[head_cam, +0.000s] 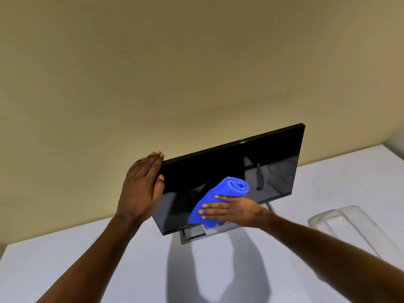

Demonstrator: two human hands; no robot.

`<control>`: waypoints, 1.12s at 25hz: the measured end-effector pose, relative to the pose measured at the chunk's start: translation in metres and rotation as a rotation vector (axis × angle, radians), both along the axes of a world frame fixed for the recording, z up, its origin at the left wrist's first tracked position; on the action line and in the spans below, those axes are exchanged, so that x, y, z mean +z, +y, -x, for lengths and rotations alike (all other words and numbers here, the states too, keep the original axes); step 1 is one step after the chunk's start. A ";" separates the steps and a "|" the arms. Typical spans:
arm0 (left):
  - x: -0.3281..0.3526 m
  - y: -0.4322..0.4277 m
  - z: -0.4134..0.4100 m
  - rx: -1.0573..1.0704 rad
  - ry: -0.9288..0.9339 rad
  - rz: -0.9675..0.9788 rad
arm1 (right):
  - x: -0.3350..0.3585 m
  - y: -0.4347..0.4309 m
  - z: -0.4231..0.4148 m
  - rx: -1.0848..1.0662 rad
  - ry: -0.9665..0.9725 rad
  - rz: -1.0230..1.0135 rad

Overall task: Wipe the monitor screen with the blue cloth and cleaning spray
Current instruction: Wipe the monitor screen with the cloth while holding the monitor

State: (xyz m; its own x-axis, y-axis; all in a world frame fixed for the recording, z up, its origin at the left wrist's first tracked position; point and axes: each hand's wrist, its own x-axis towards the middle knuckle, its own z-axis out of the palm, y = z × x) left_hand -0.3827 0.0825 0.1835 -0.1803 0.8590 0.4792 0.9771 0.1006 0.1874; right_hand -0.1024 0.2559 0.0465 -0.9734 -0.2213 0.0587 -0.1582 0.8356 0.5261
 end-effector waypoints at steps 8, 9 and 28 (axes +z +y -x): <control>-0.001 -0.001 0.000 0.005 -0.004 -0.005 | 0.053 0.075 -0.086 -0.101 0.034 -0.089; -0.001 -0.001 0.000 0.004 -0.004 -0.003 | 0.056 0.079 -0.093 -0.155 0.067 -0.076; 0.000 -0.003 -0.004 0.011 0.007 -0.010 | 0.035 -0.034 0.022 -1.631 1.385 1.841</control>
State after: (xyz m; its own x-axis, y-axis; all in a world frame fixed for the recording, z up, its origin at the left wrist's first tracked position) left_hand -0.3786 0.0798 0.1838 -0.1862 0.8521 0.4891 0.9772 0.1092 0.1819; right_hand -0.1239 0.2219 0.0819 0.2672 0.8696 -0.4152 0.1163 -0.4569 -0.8819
